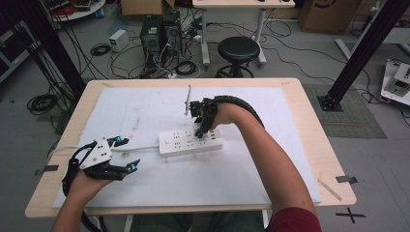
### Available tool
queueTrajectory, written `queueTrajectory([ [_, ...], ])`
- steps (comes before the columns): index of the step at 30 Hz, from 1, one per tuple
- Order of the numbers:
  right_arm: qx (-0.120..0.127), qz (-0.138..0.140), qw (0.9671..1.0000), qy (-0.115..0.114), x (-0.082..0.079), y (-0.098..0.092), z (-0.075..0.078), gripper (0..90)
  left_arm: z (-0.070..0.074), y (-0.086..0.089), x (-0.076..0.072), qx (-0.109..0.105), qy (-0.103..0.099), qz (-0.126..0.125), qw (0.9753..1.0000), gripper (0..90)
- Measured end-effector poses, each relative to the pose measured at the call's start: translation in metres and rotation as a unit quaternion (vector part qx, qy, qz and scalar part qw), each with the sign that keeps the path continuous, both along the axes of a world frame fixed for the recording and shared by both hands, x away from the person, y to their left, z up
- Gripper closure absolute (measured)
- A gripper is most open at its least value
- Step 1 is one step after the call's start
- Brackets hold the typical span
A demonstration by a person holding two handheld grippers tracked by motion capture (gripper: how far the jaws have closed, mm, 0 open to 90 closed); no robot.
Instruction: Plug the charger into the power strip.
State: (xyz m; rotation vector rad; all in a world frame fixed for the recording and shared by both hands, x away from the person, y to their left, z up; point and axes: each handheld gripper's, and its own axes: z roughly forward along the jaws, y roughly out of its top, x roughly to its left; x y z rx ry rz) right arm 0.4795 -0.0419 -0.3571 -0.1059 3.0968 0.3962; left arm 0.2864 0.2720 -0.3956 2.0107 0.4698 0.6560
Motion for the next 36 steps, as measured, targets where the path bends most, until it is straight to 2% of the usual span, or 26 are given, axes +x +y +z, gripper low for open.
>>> queueTrajectory([
  [1, 0.01, -0.009, 0.9999, -0.006, 0.0, -0.002, 0.004, 40.5, 0.001, -0.001, 0.0, 0.001, 0.0, 0.0, 1.0, 22.1],
  [3, 0.03, -0.029, 0.9991, -0.009, -0.001, -0.007, 0.01, 38.9, 0.003, -0.003, 0.0, -0.001, -0.003, -0.002, 1.0, 22.1],
  [4, 0.048, -0.043, 0.9978, -0.014, -0.004, -0.013, 0.015, 33.2, 0.004, -0.004, 0.0, -0.002, -0.005, -0.003, 1.0, 22.1],
  [5, 0.048, -0.043, 0.9978, -0.014, -0.004, -0.013, 0.015, 33.2, 0.005, -0.005, 0.0, -0.001, -0.006, -0.006, 1.0, 22.1],
  [6, 0.061, -0.054, 0.9966, -0.013, -0.005, -0.016, 0.017, 32.5, 0.006, -0.006, 0.0, -0.001, -0.007, -0.008, 0.9999, 22.1],
  [7, 0.094, -0.074, 0.9928, -0.012, -0.01, -0.026, 0.019, 30.3, 0.007, -0.007, 0.001, -0.004, -0.008, -0.009, 0.9999, 22.1],
  [8, 0.111, -0.083, 0.9903, -0.006, -0.012, -0.031, 0.021, 30.2, 0.008, -0.008, 0.001, -0.003, -0.009, -0.011, 0.9999, 22.2],
  [9, 0.111, -0.083, 0.9903, -0.006, -0.012, -0.031, 0.021, 30.2, 0.01, -0.009, 0.001, -0.003, -0.01, -0.013, 0.9999, 22.2],
  [10, 0.127, -0.091, 0.9876, -0.005, -0.015, -0.036, 0.022, 29.9, 0.011, -0.01, 0.002, -0.002, -0.011, -0.014, 0.9998, 22.2],
  [12, 0.163, -0.111, 0.9803, -0.003, -0.022, -0.047, 0.025, 27.2, 0.014, -0.012, 0.002, -0.006, -0.014, -0.018, 0.9997, 22.1],
  [15, 0.214, -0.145, 0.9659, -0.01, -0.035, -0.063, 0.032, 21.6, 0.019, -0.013, 0.003, -0.009, -0.019, -0.024, 0.9995, 22.1],
  [16, 0.247, -0.157, 0.956, -0.015, -0.044, -0.075, 0.036, 21.3, 0.02, -0.013, 0.003, -0.012, -0.02, -0.025, 0.9994, 22.1],
  [17, 0.247, -0.157, 0.956, -0.015, -0.044, -0.075, 0.036, 21.3, 0.022, -0.013, 0.003, -0.012, -0.02, -0.026, 0.9994, 22.1],
  [22, 0.316, -0.188, 0.9295, -0.032, -0.069, -0.102, 0.04, 21.2, 0.025, -0.013, 0.004, -0.022, -0.022, -0.033, 0.999, 22.1],
  [23, 0.323, -0.189, 0.9268, -0.034, -0.072, -0.106, 0.04, 21.2, 0.025, -0.013, 0.004, -0.024, -0.021, -0.036, 0.9989, 22.1],
  [25, 0.341, -0.197, 0.9185, -0.036, -0.082, -0.116, 0.037, 20.6, 0.025, -0.014, 0.005, -0.029, -0.018, -0.041, 0.9986, 22.1],
  [26, 0.352, -0.207, 0.912, -0.042, -0.086, -0.122, 0.034, 19.3, 0.024, -0.014, 0.006, -0.037, -0.016, -0.044, 0.9982, 22.1],
  [28, 0.362, -0.219, 0.9053, -0.043, -0.091, -0.13, 0.029, 19.4, 0.025, -0.014, 0.007, -0.043, -0.015, -0.046, 0.9979, 22.1],
  [30, 0.369, -0.223, 0.9013, -0.043, -0.096, -0.138, 0.023, 19.3, 0.026, -0.014, 0.009, -0.051, -0.015, -0.046, 0.9975, 22.2],
  [36, 0.369, -0.235, 0.8981, -0.044, -0.104, -0.155, 0.011, 19.3, 0.028, -0.014, 0.018, -0.052, -0.012, -0.044, 0.9976, 22.1],
])
